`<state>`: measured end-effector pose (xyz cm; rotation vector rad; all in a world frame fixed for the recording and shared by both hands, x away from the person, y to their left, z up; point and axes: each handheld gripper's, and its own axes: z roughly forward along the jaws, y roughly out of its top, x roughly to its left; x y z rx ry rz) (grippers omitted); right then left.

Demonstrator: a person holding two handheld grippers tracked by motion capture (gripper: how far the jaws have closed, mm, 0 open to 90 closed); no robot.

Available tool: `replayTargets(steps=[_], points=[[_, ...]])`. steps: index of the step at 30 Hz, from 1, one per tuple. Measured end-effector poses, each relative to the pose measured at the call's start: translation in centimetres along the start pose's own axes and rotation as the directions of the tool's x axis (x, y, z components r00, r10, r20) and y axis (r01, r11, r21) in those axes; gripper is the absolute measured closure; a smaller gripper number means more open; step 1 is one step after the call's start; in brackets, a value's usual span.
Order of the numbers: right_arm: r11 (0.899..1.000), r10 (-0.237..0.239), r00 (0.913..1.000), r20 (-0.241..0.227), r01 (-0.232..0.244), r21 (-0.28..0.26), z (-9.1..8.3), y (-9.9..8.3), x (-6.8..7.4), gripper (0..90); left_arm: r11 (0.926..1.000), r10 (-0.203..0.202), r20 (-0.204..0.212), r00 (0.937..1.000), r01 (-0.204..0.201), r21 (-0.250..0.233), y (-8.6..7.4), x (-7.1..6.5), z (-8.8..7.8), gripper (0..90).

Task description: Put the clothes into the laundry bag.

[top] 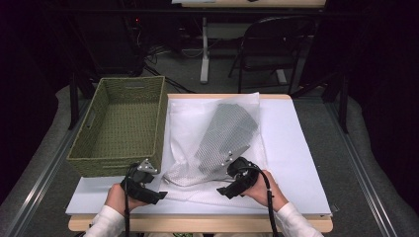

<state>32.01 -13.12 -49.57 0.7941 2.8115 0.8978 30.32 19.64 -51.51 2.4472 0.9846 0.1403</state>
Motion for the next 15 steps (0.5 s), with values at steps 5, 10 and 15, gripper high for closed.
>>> replayTargets(steps=[5, 10, 15], points=[[1.000, -0.002, 1.0000, -0.009, 0.002, 0.004, 0.3, 0.0, 0.2, 22.3, 0.9988, 0.002, 0.008, 1.0000, -0.002, 0.049, -0.1, 0.2, 0.9, 28.6], [1.000, -0.006, 0.9999, -0.013, 0.006, -0.003, 0.3, 0.1, 0.2, 23.4, 0.9979, 0.002, 0.021, 0.9998, -0.003, 0.065, -0.2, 0.0, 1.4, 31.5], [1.000, 0.003, 0.9997, -0.024, -0.003, -0.013, 0.2, 0.1, 0.1, 24.1, 0.9966, 0.015, 0.029, 0.9995, -0.017, 0.080, -0.3, -0.2, 1.7, 38.8]])
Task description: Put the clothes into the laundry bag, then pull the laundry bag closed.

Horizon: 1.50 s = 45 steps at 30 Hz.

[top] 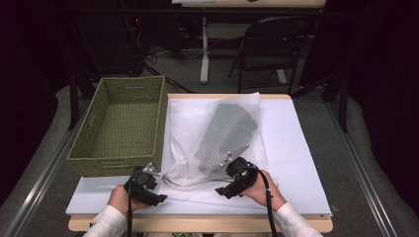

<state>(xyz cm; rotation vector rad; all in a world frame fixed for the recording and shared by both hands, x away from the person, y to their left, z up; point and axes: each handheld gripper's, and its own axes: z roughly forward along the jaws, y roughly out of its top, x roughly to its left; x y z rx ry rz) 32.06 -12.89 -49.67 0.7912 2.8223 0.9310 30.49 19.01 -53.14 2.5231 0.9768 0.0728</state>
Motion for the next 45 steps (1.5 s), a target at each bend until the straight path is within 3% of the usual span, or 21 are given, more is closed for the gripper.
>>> replayTargets(steps=[4, 20, 22, 24, 28, 33, 37, 43, 45], points=[[1.000, -0.003, 1.0000, -0.009, 0.003, 0.009, 0.1, 0.0, 0.1, 24.2, 1.0000, 0.007, 0.015, 0.9999, -0.007, 0.005, 0.1, -0.3, 0.4, 46.0], [1.000, -0.007, 0.9999, -0.015, 0.007, 0.017, 0.1, 0.1, 0.3, 24.6, 0.9994, 0.034, -0.058, 0.9977, -0.034, -0.005, 0.0, -0.3, 0.5, 67.3], [1.000, -0.014, 0.9998, -0.014, 0.015, 0.011, 0.1, 0.1, 0.2, 24.8, 0.9992, 0.035, -0.058, 0.9977, -0.036, -0.017, -0.1, -0.2, 0.5, 71.1], [1.000, -0.007, 0.9999, -0.015, 0.007, 0.009, 0.0, 0.2, 0.2, 24.9, 0.9987, 0.043, -0.057, 0.9975, -0.044, -0.024, -0.1, -0.1, 0.6, 81.5], [1.000, -0.012, 0.9998, -0.018, 0.012, 0.011, 0.1, 0.3, 0.2, 25.0, 0.9987, 0.043, -0.053, 0.9977, -0.044, -0.027, -0.1, -0.1, 0.6, 86.8], [1.000, 0.009, 0.9997, -0.023, -0.008, 0.012, 0.1, 0.1, 0.2, 25.2, 0.9987, 0.040, -0.011, 0.9991, -0.040, -0.030, -0.4, -0.4, 0.3, 87.8], [1.000, 0.014, 0.9996, -0.026, -0.014, 0.018, 0.1, 0.1, 0.2, 25.2, 0.9987, 0.037, 0.048, 0.9982, -0.036, -0.036, -0.7, -0.9, 0.0, 88.0], [1.000, 0.005, 0.9997, -0.025, -0.004, 0.026, 0.1, 0.1, 0.2, 25.4, 0.9962, 0.086, 0.079, 0.9931, -0.087, 0.001, -0.8, -2.0, 0.4, 88.0], [1.000, 0.011, 0.9995, -0.028, -0.010, 0.028, 0.2, 0.0, 0.3, 25.5, 0.9962, 0.086, 0.099, 0.9914, -0.087, 0.001, -0.8, -2.1, 0.4, 88.0]])
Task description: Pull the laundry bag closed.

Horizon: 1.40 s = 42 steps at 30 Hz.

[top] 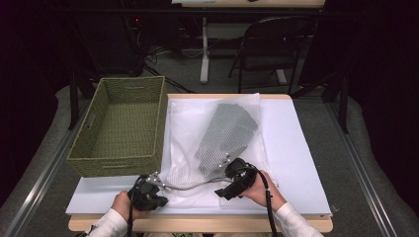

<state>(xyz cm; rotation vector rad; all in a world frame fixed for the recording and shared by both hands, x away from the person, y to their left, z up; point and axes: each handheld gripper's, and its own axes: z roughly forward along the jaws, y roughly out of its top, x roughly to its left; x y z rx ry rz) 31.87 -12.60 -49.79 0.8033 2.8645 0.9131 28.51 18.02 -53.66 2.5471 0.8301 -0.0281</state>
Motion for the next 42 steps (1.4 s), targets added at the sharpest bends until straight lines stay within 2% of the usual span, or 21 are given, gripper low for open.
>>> replayTargets(steps=[2, 4, 9, 12, 13, 15, 17, 19, 21, 24, 28, 31, 33, 38, 39, 40, 42], points=[[1.000, -0.004, 1.0000, -0.003, 0.004, 0.005, 0.2, 0.0, 0.0, 25.5, 1.0000, 0.008, -0.002, 1.0000, -0.008, 0.006, 0.0, -0.1, -0.1, 87.4], [1.000, -0.015, 0.9998, -0.010, 0.015, -0.003, 0.3, 0.0, 0.0, 26.0, 0.9999, -0.007, 0.000, 1.0000, 0.007, -0.013, -0.1, 0.0, -0.4, 86.3], [1.000, -0.007, 0.9999, -0.013, 0.007, 0.011, 0.5, 0.0, 0.0, 26.0, 0.9963, -0.059, -0.001, 0.9983, 0.059, -0.063, -0.3, 1.1, -1.5, 67.6], [1.000, -0.011, 0.9999, -0.011, 0.011, 0.006, 0.5, 0.0, 0.0, 26.2, 0.9871, -0.115, -0.022, 0.9931, 0.111, -0.115, -0.3, 1.8, -2.3, 56.8], [1.000, -0.017, 0.9998, -0.011, 0.017, 0.005, 0.5, 0.1, 0.0, 26.3, 0.9851, -0.131, -0.021, 0.9911, 0.128, -0.115, -0.2, 2.0, -2.3, 53.1], [1.000, -0.018, 0.9997, -0.018, 0.018, 0.004, 0.5, 0.1, 0.2, 28.6, 0.9828, -0.147, -0.031, 0.9886, 0.143, -0.117, 0.1, 2.2, -2.3, 49.7], [1.000, -0.026, 0.9995, -0.021, 0.026, 0.003, 0.6, 0.2, 0.4, 29.2, 0.9839, -0.137, -0.030, 0.9901, 0.133, -0.119, 0.5, 2.4, -2.2, 47.8], [0.999, -0.041, 0.9989, -0.022, 0.041, 0.004, 0.7, 0.3, 0.5, 29.7, 0.9814, -0.147, -0.033, 0.9885, 0.142, -0.129, 0.9, 2.6, -2.1, 46.3], [0.999, -0.041, 0.9988, -0.026, 0.041, 0.005, 0.8, 0.4, 0.7, 30.1, 0.9818, -0.143, -0.053, 0.9883, 0.135, -0.133, 1.3, 2.7, -2.0, 46.2], [0.999, -0.049, 0.9984, -0.028, 0.049, 0.005, 0.9, 0.5, 0.8, 30.6, 0.9793, -0.147, -0.051, 0.9878, 0.139, -0.148, 1.9, 2.8, -1.7, 46.1], [0.998, -0.063, 0.9978, -0.021, 0.064, 0.011, 1.1, 0.6, 1.1, 33.8, 0.9845, -0.129, -0.070, 0.9892, 0.119, -0.129, 2.5, 2.8, -1.3, 46.7], [0.997, -0.069, 0.9974, -0.022, 0.070, 0.014, 1.3, 0.8, 1.5, 35.2, 0.9802, -0.136, -0.046, 0.9896, 0.128, -0.151, 2.9, 2.8, -1.2, 50.2], [0.996, -0.086, 0.9960, -0.024, 0.086, 0.015, 1.5, 1.0, 1.9, 35.2, 0.9822, -0.127, -0.044, 0.9909, 0.119, -0.145, 3.1, 2.9, -1.0, 52.0], [0.995, -0.097, 0.9944, -0.042, 0.098, 0.023, 2.1, 1.4, 2.8, 36.3, 0.9778, -0.144, -0.011, 0.9896, 0.140, -0.156, 3.1, 3.3, -0.8, 63.4], [0.994, -0.110, 0.9929, -0.046, 0.111, 0.024, 2.2, 1.4, 2.9, 36.2, 0.9801, -0.132, -0.009, 0.9912, 0.129, -0.150, 3.1, 3.5, -0.9, 66.4], [0.994, -0.110, 0.9928, -0.048, 0.111, 0.023, 2.3, 1.5, 3.0, 36.4, 0.9769, -0.143, -0.005, 0.9897, 0.141, -0.161, 3.0, 3.5, -0.8, 69.8], [0.993, -0.112, 0.9921, -0.056, 0.114, 0.026, 2.5, 1.6, 3.3, 36.7, 0.9796, -0.128, -0.001, 0.9918, 0.126, -0.156, 3.0, 3.6, -0.8, 77.2]])
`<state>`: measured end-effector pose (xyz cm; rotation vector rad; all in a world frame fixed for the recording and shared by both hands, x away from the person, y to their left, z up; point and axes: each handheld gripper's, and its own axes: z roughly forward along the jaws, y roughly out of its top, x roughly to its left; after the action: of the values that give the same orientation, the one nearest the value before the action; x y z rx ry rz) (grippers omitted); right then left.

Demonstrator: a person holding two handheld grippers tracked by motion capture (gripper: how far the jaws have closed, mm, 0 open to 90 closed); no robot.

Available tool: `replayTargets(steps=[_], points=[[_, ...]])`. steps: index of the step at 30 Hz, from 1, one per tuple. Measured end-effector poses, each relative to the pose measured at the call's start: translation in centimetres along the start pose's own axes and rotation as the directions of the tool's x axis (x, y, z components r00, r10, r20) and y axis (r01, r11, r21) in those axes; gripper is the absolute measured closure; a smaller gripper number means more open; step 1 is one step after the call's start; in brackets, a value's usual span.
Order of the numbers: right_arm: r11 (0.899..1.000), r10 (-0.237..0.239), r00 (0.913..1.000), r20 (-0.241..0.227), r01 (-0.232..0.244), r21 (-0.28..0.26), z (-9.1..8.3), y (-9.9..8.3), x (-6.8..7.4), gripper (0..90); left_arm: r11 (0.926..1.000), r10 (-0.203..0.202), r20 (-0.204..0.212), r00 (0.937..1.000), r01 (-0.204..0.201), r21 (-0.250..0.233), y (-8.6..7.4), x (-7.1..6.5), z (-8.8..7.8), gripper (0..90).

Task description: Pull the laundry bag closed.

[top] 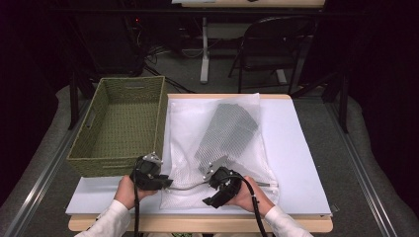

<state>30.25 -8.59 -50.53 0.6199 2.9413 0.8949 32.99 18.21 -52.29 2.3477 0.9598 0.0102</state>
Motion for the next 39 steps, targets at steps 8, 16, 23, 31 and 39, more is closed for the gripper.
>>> replayTargets(steps=[8, 16, 23, 31, 39], points=[[1.000, -0.022, 0.9993, -0.032, 0.022, -0.007, 1.1, 0.9, 0.8, 44.1, 0.9994, 0.028, 0.008, 0.9996, -0.028, -0.019, -0.1, -0.2, -0.1, 88.4], [0.999, -0.037, 0.9984, -0.042, 0.036, -0.026, 2.5, 2.6, 2.2, 50.1, 0.9992, 0.019, 0.023, 0.9996, -0.018, -0.036, -0.2, -0.1, -0.4, 88.4], [0.999, -0.035, 0.9980, -0.052, 0.034, -0.024, 3.1, 3.0, 2.2, 51.1, 0.9998, -0.007, 0.061, 0.9981, 0.006, 0.020, -0.6, 1.0, 0.3, 65.7], [0.999, -0.044, 0.9975, -0.056, 0.042, -0.030, 3.5, 3.3, 2.7, 55.3, 0.9992, 0.039, 0.068, 0.9969, -0.039, 0.004, -0.4, 0.1, 0.3, 85.8], [0.998, -0.027, 0.9988, -0.039, 0.026, -0.049, 4.3, 3.8, 3.1, 57.9, 0.9984, 0.039, 0.061, 0.9974, -0.037, -0.044, -0.3, -0.3, -0.4, 87.2]])
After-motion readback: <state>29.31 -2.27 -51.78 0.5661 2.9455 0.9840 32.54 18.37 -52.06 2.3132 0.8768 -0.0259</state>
